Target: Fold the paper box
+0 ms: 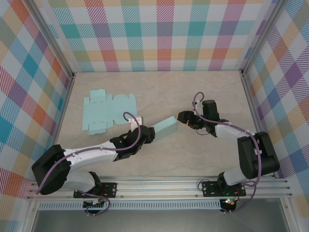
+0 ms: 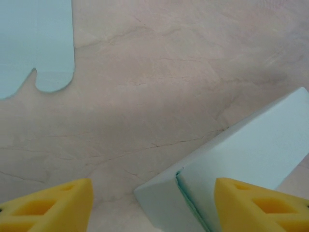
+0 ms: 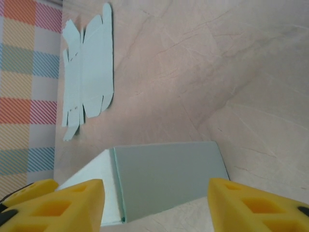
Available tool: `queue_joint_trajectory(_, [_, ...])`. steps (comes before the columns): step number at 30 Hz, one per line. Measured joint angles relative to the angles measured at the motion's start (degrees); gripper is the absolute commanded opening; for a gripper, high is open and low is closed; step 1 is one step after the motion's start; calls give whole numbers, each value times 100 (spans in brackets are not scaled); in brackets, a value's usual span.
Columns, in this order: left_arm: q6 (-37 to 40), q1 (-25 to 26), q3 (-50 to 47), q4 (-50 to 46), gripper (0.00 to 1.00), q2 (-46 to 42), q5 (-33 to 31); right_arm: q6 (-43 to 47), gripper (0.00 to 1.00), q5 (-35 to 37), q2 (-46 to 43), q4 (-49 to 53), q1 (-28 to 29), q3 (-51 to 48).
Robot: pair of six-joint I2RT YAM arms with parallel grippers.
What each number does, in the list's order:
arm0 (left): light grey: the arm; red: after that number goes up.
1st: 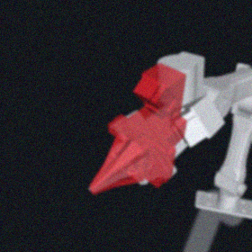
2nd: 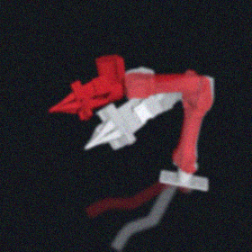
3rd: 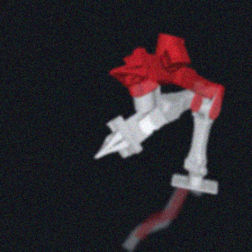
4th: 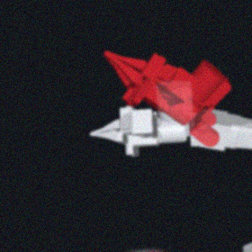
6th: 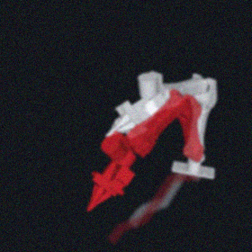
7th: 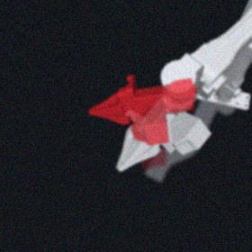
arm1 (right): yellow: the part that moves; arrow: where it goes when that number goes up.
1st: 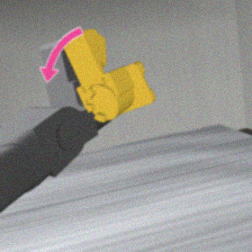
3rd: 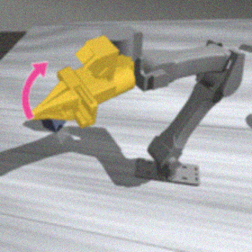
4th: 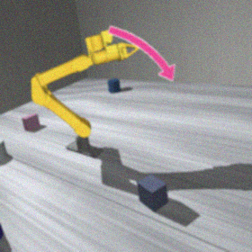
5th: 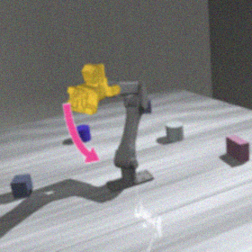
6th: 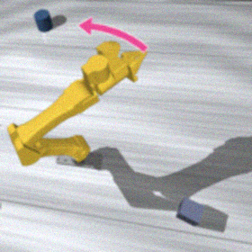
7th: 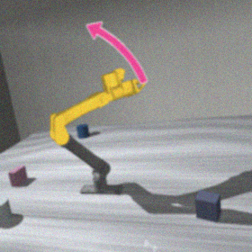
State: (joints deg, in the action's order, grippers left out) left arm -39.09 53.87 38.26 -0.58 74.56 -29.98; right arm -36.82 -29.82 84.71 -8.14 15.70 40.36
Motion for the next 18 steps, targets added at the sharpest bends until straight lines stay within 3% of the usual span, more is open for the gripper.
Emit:
queue_joint_trajectory(6, [1342,-507,251,-341,82,-514,503,271,80,142,-181,688,0,531])
queue_joint_trajectory(7, [1615,-599,343,-393,84,-555,710,334,95,184,-289,824,0,588])
queue_joint_trajectory(8, [1884,-682,435,-431,85,-575,927,358,100,221,-387,935,-4,627])
queue_joint_trajectory(13, [3344,-807,1187,-925,91,-269,2072,586,100,605,-1180,1569,-2,702])
queue_joint_trajectory(18, [4489,-807,1812,-1423,92,442,2771,667,100,1434,-2197,2341,-4,699])
